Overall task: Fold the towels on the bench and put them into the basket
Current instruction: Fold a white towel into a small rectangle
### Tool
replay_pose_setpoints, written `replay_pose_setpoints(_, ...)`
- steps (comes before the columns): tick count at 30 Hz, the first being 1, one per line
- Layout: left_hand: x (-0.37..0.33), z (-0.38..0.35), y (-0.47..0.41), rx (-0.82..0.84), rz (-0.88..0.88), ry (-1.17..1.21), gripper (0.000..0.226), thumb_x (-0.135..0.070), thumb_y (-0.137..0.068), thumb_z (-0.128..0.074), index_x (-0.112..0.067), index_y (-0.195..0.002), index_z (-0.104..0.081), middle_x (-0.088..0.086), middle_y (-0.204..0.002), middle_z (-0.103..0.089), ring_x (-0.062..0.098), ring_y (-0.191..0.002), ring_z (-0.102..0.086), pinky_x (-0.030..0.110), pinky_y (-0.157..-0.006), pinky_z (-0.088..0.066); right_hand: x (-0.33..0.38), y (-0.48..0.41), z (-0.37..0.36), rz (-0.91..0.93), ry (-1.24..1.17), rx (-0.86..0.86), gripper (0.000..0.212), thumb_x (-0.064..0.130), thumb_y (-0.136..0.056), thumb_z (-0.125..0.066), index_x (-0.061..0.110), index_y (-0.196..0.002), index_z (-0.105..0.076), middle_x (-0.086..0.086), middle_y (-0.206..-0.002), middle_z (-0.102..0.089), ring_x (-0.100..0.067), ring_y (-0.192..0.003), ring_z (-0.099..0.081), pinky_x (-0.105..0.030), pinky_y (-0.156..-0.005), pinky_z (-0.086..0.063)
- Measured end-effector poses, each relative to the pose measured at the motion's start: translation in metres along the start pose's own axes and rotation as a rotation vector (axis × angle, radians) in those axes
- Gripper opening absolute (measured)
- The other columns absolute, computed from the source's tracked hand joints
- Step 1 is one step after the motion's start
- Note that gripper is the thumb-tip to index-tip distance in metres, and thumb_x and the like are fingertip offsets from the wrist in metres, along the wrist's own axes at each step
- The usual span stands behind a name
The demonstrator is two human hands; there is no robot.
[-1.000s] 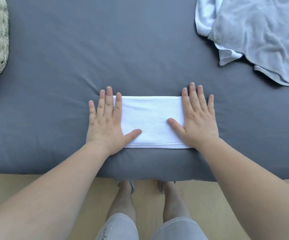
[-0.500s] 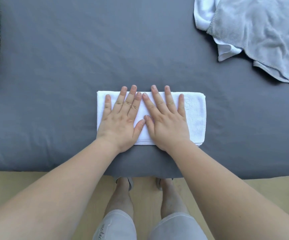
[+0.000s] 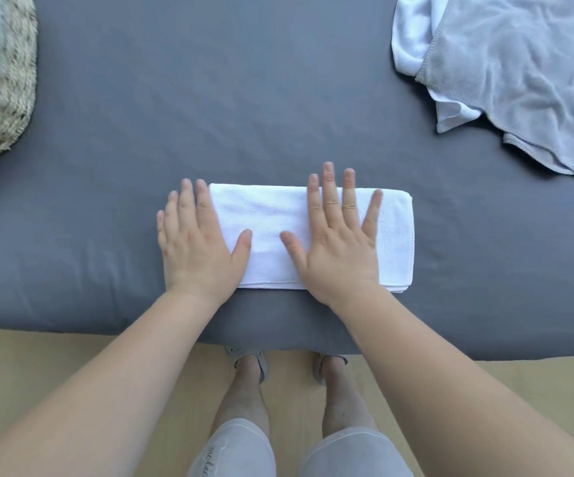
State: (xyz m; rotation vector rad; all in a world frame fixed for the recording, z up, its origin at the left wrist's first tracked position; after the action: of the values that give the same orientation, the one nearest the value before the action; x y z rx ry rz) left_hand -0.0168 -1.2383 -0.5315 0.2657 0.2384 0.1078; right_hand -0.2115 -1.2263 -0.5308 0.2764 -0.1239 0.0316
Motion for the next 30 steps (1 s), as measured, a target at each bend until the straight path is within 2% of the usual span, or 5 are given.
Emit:
replay_pose_setpoints(5, 0.019, 0.008, -0.002, -0.015, 0.177, 0.155, 0.062, -0.056, -0.079, -0.071, -0.016, -0.123, -0.056, 0.005, -0.124, -0.050, 0.031, -0.118, -0.043, 0.042, -0.100, -0.039, 0.005, -0.001, -0.029, -0.072, -0.006, 0.123, 0.094, 0.076, -0.093, -0.009, 0.013, -0.158, 0.017, -0.004, -0.165, 0.027, -0.024, -0.150, 0.030, -0.059, -0.120, 0.013)
replay_pose_setpoints(14, 0.018, 0.005, -0.022, 0.135, 0.314, 0.476, 0.027, -0.035, -0.071, -0.078, -0.022, -0.087, -0.061, -0.003, -0.101, -0.058, 0.024, -0.100, -0.060, 0.044, -0.084, -0.054, 0.006, -0.003, -0.035, -0.068, 0.000, 0.128, 0.097, 0.078, -0.091, -0.007, 0.012, -0.158, 0.016, -0.005, -0.165, 0.027, -0.024, -0.150, 0.030, -0.058, -0.120, 0.013)
replay_pose_setpoints(22, 0.010, 0.004, -0.002, 0.258, 0.684, 1.141, 0.020, -0.008, -0.075, -0.081, -0.013, -0.092, -0.072, 0.003, -0.085, -0.077, 0.018, -0.073, -0.075, 0.028, -0.054, -0.058, 0.006, -0.004, -0.035, -0.053, -0.015, 0.126, 0.095, 0.077, -0.092, -0.008, 0.013, -0.157, 0.017, -0.004, -0.165, 0.026, -0.024, -0.150, 0.031, -0.057, -0.121, 0.013)
replay_pose_setpoints(26, -0.009, 0.026, -0.003, 0.208, 0.524, 1.063, 0.017, -0.007, -0.076, -0.078, -0.005, -0.092, -0.070, 0.006, -0.085, -0.076, 0.020, -0.077, -0.074, 0.034, -0.065, -0.061, 0.003, -0.003, -0.030, -0.022, -0.115, 0.120, 0.091, 0.074, -0.093, -0.007, 0.014, -0.159, 0.015, -0.001, -0.166, 0.024, -0.020, -0.150, 0.030, -0.053, -0.121, 0.015)
replay_pose_setpoints(30, -0.051, 0.053, 0.000, 0.112, 0.302, 0.955, 0.017, -0.014, -0.072, -0.081, -0.014, -0.083, -0.069, 0.004, -0.078, -0.074, 0.021, -0.076, -0.073, 0.043, -0.072, -0.062, -0.017, 0.007, -0.003, -0.025, -0.571, 0.016, 0.085, 0.067, -0.096, -0.015, 0.015, -0.161, 0.001, 0.003, -0.169, 0.009, -0.011, -0.153, 0.019, -0.038, -0.125, 0.007)
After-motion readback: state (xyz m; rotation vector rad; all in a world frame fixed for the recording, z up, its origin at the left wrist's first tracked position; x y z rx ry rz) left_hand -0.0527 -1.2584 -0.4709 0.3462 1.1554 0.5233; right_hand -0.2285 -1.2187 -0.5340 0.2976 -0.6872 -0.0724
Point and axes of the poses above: each hand's wrist, its own y-axis away from the middle knuckle, its own z-axis out of the back of the hand, x = y × z, the point moved 8 cm from there along -y, towards the middle knuckle
